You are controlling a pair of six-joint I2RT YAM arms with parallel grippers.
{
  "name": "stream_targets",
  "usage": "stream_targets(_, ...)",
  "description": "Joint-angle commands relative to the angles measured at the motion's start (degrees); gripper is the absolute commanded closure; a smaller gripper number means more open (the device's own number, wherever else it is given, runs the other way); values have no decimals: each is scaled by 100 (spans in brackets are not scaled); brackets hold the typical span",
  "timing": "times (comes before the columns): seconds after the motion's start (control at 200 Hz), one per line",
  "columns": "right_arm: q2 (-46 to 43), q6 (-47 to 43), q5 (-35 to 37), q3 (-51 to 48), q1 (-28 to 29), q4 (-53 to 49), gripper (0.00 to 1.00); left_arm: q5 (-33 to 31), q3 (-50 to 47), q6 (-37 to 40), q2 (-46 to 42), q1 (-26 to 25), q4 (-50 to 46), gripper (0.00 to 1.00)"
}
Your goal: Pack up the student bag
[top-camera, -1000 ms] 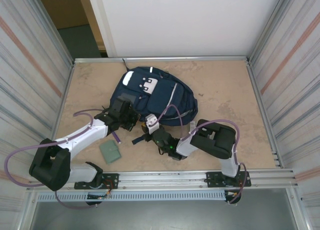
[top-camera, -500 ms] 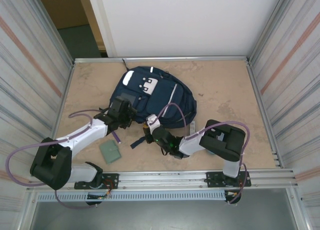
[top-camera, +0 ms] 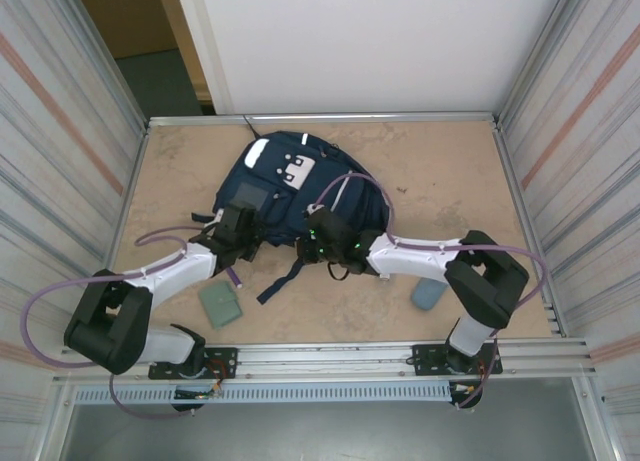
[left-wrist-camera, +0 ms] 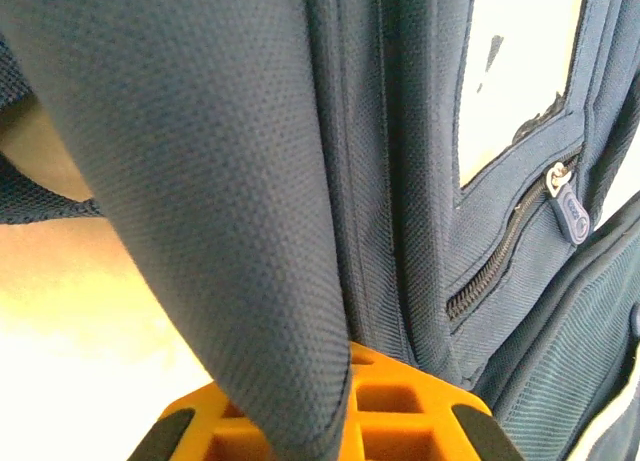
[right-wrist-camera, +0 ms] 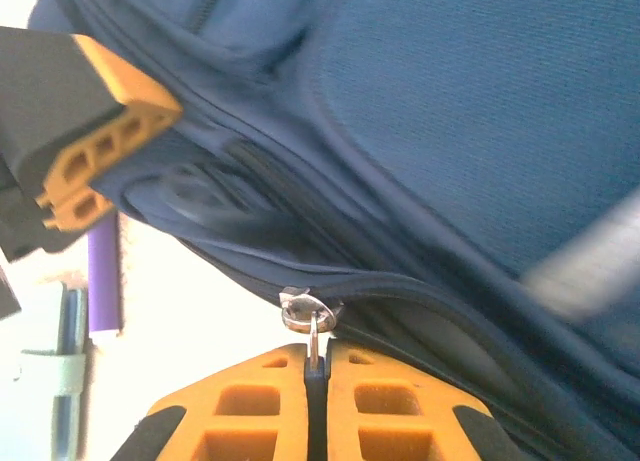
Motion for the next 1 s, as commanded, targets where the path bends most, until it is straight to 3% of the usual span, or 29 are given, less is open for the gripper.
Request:
stream_targets(0.0, -563, 324, -461, -260, -331, -637, 100, -602, 95, 555, 3, 366, -380, 100)
stream_targets(0.2, -975, -598, -1092, -500, -900, -1459, 100, -244, 316, 929, 127, 915, -370, 100)
stream_targets(0.421, -1440, -1272, -1190, -810, -1509, -1732, 100, -977, 933, 1485, 529, 1018, -676, 100)
stream_targets(0.556, -1451, -1674, -1255, -686, -1489, -1614, 100, -721, 1568, 1646, 966, 1314, -944, 99)
stream_targets(0.712, -1072, -1664, -1625, -409, -1006, -956, 100, -277, 2559, 2367, 1688, 1623, -1041, 96)
stream_targets(0.757, -843, -1599, -1583, -239, -814, -763, 100, 156, 2882, 2550, 1972, 1725, -1076, 90)
stream_targets(0.827, -432, -1356, -1453, 73, -548, -333, 100, 1103, 3484, 2708, 2408, 1915, -1390, 72)
stream_targets(0.887, -38, -1080, -1342, 368, -375, 61, 100, 1863, 3851, 2810, 2664, 2048, -1661, 62)
stream_targets(0.997, 581, -851, -1079, 996, -94, 445, 100, 2329, 3872, 2827, 2486, 2101, -2146, 44)
